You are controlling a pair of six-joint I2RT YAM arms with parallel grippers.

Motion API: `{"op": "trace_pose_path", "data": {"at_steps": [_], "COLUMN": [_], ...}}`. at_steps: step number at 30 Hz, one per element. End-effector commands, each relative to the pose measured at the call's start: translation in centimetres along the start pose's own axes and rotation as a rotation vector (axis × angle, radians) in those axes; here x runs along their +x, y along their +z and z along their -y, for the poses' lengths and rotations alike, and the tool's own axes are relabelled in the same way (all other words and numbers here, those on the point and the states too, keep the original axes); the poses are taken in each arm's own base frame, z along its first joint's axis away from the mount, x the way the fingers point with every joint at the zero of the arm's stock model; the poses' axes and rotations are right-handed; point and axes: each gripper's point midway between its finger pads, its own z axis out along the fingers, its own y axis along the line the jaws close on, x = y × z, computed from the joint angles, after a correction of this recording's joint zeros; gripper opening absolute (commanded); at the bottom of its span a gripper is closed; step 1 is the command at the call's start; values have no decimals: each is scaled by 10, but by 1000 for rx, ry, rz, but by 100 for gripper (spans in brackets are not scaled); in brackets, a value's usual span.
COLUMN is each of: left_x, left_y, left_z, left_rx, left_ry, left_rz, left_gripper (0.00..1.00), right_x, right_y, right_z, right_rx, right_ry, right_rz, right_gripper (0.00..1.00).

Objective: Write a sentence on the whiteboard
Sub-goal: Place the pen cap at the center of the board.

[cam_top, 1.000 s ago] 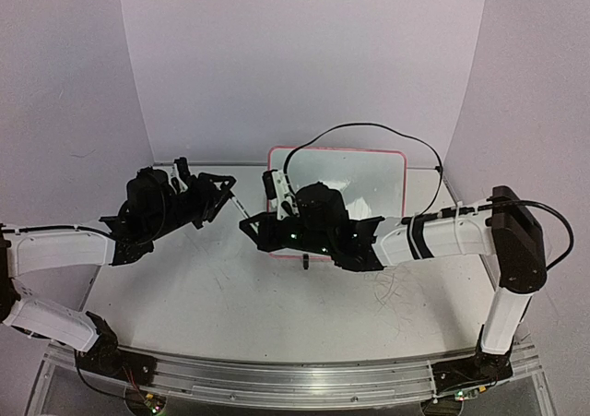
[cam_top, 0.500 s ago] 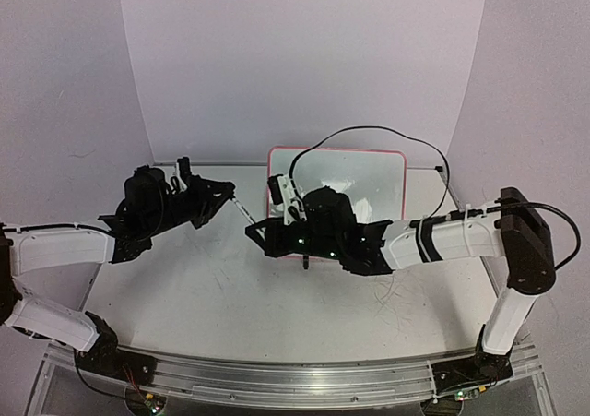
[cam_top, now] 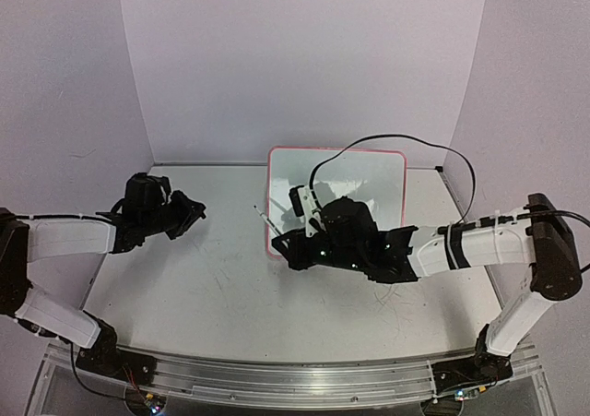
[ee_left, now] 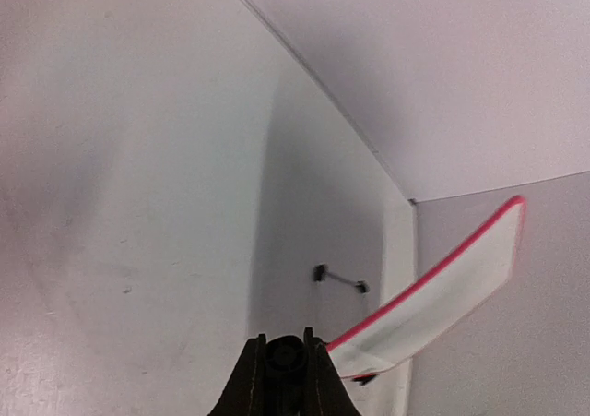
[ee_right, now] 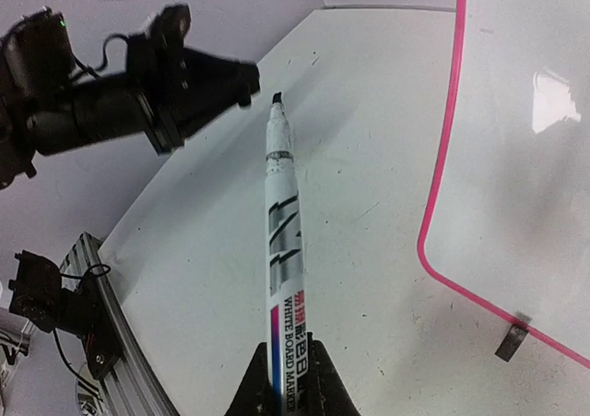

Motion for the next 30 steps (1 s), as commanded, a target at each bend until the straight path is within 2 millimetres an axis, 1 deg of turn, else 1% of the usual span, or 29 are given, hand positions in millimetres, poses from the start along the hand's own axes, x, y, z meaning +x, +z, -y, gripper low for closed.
{"op": "trace_pose_path", "data": {"at_steps": [1,4,6,8,12,15,17,19,21,24,27,28,30], "left_x": [48,72,83,89,95,100,100,100,97,90,79,75,65], "left_y": [10,14,13,11,9,9,9,8,7,3,-2,-5,-11], "left_z": [-56,-75,-91,-103,-119,-126,-127,-125,-121,-108,-87,-77,-51], "left_rx": [-327,-420,-484,-524,-590,-616,-617,-615,-603,-567,-508,-480,-403], "left_ry": [137,193,211,221,263,277,276,277,281,291,297,298,298], "left_rz": [-122,-207,-245,-254,-269,-285,-286,-280,-270,-247,-208,-191,-158], "left_gripper": [0,1,2,3,7,13,17,21,28,38,47,49,54], "right_x": [-27,-28,-28,-27,-27,-28,-28,-28,-28,-26,-26,-26,-26], "right_y": [-13,-13,-13,-13,-14,-16,-16,-16,-16,-17,-19,-20,-23], "right_z": [1,0,1,1,2,2,3,3,4,6,9,10,11], "right_rx": [41,39,41,42,44,48,51,53,54,63,75,78,75], "right_ry": [-34,-36,-35,-34,-37,-38,-39,-39,-39,-47,-66,-71,-73], "right_rz": [91,93,92,92,92,98,100,100,99,100,102,104,106], "right_gripper": [0,0,0,0,0,0,0,0,0,0,0,0,0]}}
